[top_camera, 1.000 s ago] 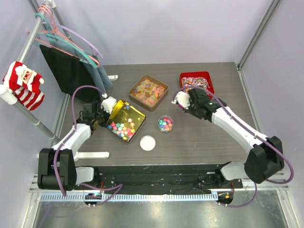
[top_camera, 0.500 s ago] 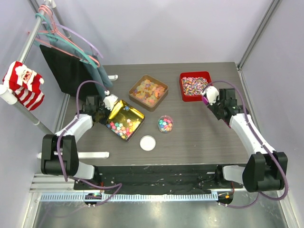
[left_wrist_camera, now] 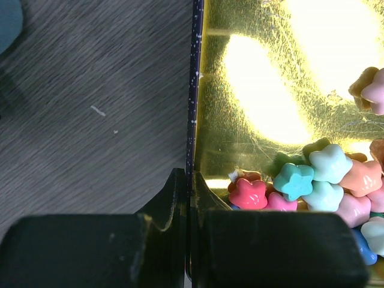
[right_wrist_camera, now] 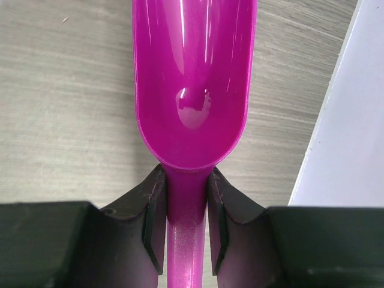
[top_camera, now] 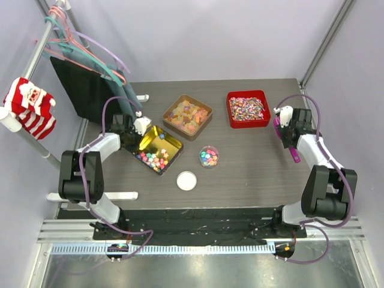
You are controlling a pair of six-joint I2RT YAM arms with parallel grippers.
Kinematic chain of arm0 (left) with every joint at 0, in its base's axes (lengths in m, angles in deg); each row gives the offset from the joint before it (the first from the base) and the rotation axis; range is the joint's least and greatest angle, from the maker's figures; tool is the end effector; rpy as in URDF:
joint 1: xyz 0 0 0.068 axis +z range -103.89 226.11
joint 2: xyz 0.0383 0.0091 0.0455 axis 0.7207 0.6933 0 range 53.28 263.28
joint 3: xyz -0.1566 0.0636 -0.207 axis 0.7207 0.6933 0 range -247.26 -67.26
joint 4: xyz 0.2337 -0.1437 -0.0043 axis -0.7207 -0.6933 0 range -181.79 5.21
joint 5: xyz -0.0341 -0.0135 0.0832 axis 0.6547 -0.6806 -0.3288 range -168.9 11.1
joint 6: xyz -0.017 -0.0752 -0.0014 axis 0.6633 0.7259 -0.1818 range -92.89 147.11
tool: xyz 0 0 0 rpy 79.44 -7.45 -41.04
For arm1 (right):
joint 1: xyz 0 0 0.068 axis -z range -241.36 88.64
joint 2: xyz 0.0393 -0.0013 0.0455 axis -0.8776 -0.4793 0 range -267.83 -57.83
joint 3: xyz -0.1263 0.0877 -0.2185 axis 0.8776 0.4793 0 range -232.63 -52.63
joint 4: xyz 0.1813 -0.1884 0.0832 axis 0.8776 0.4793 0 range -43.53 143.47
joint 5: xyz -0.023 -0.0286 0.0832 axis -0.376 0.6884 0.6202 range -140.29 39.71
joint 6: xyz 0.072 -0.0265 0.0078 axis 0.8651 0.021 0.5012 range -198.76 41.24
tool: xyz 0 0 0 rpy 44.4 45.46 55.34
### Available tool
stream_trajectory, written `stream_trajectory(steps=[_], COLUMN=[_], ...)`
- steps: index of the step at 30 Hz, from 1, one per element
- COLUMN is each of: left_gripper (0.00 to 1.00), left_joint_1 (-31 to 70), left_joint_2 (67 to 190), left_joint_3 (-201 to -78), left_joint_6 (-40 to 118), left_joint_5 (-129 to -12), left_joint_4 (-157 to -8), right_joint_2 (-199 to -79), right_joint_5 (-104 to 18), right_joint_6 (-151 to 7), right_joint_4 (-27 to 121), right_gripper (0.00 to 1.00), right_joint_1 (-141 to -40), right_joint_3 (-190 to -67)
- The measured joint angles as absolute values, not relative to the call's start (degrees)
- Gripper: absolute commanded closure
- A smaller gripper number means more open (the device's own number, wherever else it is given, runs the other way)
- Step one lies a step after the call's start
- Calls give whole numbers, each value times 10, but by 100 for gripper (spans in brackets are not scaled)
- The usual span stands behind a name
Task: Pack the candies
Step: Place the storage box at the center of the board.
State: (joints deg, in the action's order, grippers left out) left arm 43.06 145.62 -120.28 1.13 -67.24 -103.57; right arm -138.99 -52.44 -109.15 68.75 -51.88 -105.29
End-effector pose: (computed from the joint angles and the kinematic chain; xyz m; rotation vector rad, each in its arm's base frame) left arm 0.3406 -0.0314 0.1366 0.7126 2.4550 -0.1107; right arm 0.3199 -0.0559 0.1898 -0.4351 2.4501 -0.3462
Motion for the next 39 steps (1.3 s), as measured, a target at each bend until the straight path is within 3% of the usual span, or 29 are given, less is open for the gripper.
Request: stream_trajectory(steps=[22, 27, 31, 33, 34, 39], left_gripper=[100, 86, 80, 70, 59, 55], left_joint_1=[449, 449, 449, 450, 450, 451], left_joint_2=[1561, 1581, 1585, 1585, 1585, 1582], left_joint_3=[-1312, -1338, -1345, -1345, -1345, -1346], left_joint_6=[17, 13, 11, 10, 10, 11], left_joint_5=[-657, -656, -658, -659, -659, -658], left_joint_4=[-1085, -1096, -1102, -1103, -1104, -1109], right_joint_2=[-1610, -1621, -1623, -1623, -1623, -1621], right_joint_5=[-515, -498, -488, -483, -480, -464], right_joint_6=[-1036, -1034, -1034, -1034, -1034, -1036], right_joint_4=[618, 611, 609, 608, 608, 617], right_gripper=[98, 94, 86, 82, 73, 45], right_joint_1=[-470, -470, -470, -470, -470, -470], right_joint_3=[-1174, -1184, -1186, -1186, -1186, -1186])
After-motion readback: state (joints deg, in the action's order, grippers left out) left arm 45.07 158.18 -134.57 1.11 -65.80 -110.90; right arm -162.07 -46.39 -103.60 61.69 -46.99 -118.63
